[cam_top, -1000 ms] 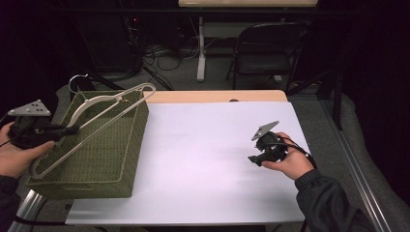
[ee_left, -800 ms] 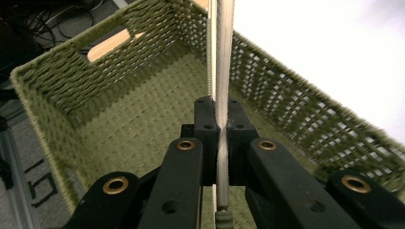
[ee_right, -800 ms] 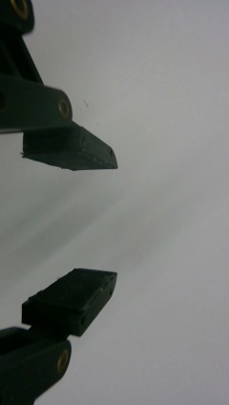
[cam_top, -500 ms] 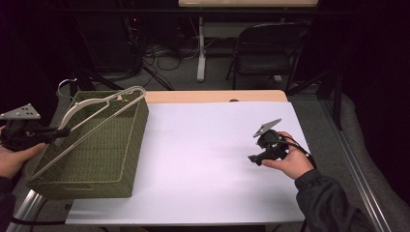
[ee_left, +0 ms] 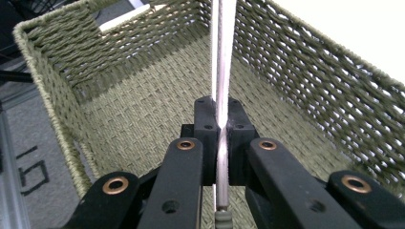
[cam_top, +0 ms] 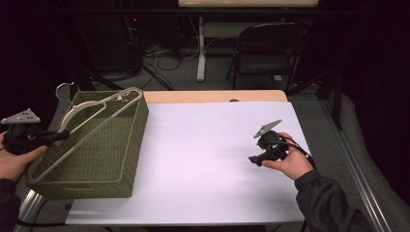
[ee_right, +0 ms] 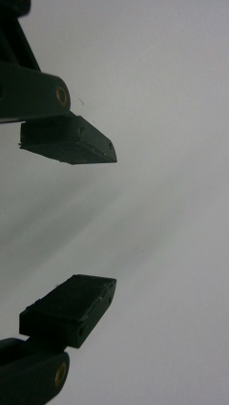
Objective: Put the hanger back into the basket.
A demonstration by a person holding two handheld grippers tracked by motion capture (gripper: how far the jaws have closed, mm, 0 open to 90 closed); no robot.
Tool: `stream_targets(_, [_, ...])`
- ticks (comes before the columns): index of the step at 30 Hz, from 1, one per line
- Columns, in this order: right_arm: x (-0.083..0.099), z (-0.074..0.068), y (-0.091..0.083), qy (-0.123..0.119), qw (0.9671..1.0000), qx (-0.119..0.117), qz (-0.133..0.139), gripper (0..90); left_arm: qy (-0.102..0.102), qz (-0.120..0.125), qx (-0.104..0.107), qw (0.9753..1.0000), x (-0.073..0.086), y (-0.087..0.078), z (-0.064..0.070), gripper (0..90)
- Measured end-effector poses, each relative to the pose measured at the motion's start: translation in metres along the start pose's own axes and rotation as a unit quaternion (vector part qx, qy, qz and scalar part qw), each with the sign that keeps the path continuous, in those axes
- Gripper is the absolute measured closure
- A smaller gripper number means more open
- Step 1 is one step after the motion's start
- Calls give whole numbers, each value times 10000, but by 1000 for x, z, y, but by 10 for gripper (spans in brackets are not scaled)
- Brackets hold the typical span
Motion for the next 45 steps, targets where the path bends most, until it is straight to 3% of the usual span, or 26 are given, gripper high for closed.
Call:
stream_targets(18, [5,1,4,33,10000,-39,-3,341,-342,-401,50,9986,30,41,-2,868])
stream_targets(23, [5,0,5,72,10000,-49,-1,341,-266,-647,-35,9975,40,53,-1,868])
stream_targets(29, [6,0,5,45,10000,-37,0,341,-282,-705,-79,9971,43,57,-2,867])
stream_targets(33, [7,0,4,100,9999,-30,-27,341,-169,-832,-118,9963,44,59,-1,865])
stream_targets(38, [7,0,5,41,10000,-42,-2,341,-214,-878,-154,9958,45,60,-2,864])
stream_targets(43, [7,0,4,75,10000,-45,1,341,-274,-1092,-308,9932,50,62,-5,840])
stream_targets(45, [8,1,3,73,10000,-44,-29,341,-298,-1037,-322,9936,49,61,-6,837])
Point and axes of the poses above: each handheld gripper's, and its own axes: y roughly forward along the jaws, x roughly out of its underside, z roughly to its right, the point moved 10 cm from there along y, roughly forward along the jaws, and after that the axes turned 2 degrees about -x, right-handed, at the moved point
